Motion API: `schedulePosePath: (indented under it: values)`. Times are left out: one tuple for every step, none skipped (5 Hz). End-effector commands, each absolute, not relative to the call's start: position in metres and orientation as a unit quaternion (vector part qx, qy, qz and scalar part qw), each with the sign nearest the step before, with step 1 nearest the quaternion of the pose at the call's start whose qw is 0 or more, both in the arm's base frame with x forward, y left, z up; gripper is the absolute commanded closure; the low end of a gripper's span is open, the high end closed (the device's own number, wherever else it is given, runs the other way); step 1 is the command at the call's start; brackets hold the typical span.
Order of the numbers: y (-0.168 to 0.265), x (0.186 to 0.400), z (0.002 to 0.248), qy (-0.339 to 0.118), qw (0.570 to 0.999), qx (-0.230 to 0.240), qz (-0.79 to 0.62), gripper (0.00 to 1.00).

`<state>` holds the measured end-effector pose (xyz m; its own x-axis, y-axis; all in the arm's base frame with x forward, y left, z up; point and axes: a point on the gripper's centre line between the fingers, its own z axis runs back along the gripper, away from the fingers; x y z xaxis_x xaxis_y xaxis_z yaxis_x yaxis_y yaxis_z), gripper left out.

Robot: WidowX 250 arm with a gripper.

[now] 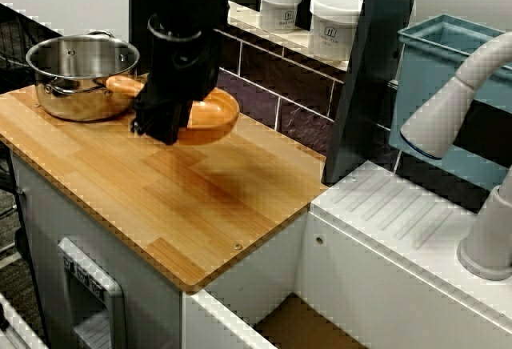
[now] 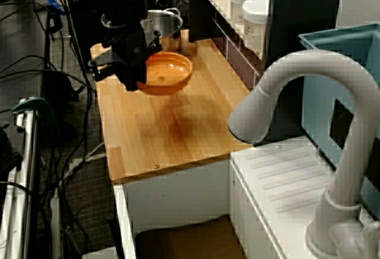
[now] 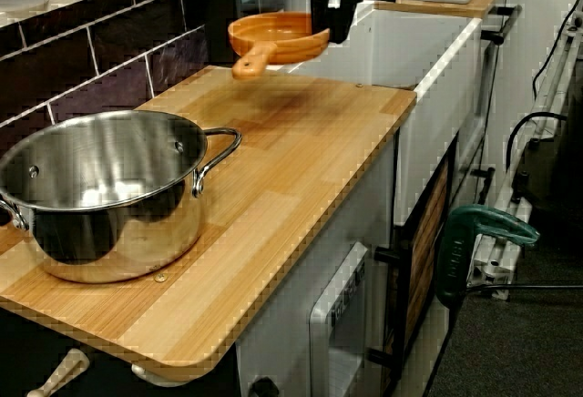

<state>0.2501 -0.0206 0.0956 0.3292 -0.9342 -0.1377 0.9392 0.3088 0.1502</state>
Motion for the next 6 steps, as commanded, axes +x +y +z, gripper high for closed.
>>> schedulePosePath:
  values:
    - [-0.010,0.247,0.081,0.010,0.808,0.114,-0.578,1.00]
    - [-0.009,0.251,0.074,0.014,0.809,0.116,-0.576,1.00]
    - [-0.006,0.255,0.063,0.021,0.811,0.113,-0.574,1.00]
    - [-0.007,0.256,0.055,0.028,0.810,0.111,-0.576,1.00]
    - [-0.007,0.255,0.052,0.034,0.809,0.108,-0.576,1.00]
    - [-0.008,0.254,0.055,0.035,0.811,0.106,-0.574,0.00]
